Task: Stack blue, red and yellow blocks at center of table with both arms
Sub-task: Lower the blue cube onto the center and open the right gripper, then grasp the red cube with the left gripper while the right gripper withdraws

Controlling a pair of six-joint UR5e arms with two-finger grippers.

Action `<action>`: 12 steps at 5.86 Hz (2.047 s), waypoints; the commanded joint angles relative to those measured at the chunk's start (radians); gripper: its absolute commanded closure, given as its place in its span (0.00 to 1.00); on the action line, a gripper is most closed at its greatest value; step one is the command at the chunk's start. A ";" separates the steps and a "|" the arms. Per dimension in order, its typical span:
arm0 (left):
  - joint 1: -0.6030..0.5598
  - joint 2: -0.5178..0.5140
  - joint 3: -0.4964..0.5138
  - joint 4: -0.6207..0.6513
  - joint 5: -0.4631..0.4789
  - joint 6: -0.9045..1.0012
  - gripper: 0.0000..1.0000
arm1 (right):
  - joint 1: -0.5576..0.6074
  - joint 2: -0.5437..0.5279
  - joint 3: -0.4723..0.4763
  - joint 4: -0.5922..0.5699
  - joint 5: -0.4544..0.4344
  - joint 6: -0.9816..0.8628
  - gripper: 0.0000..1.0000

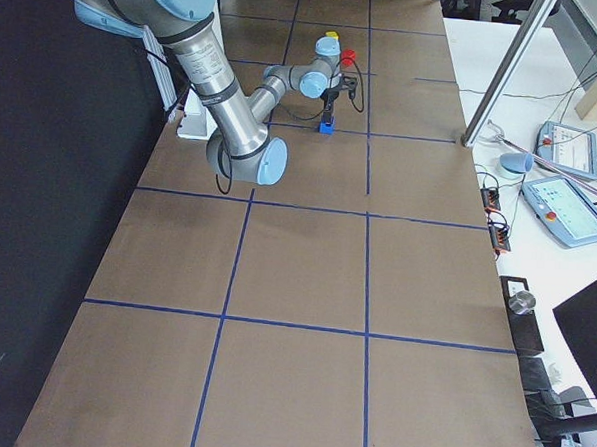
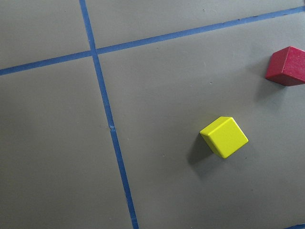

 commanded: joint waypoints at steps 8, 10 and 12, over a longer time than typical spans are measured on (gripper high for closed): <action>0.606 -0.302 0.302 -0.583 0.257 -0.349 0.00 | 0.225 -0.474 0.452 0.005 0.240 -0.189 0.00; 0.606 -0.310 0.344 -0.588 0.254 -0.352 0.00 | 0.225 -0.474 0.452 0.005 0.240 -0.189 0.00; 0.609 -0.314 0.347 -0.588 0.249 -0.409 0.00 | 0.224 -0.474 0.452 0.005 0.235 -0.188 0.00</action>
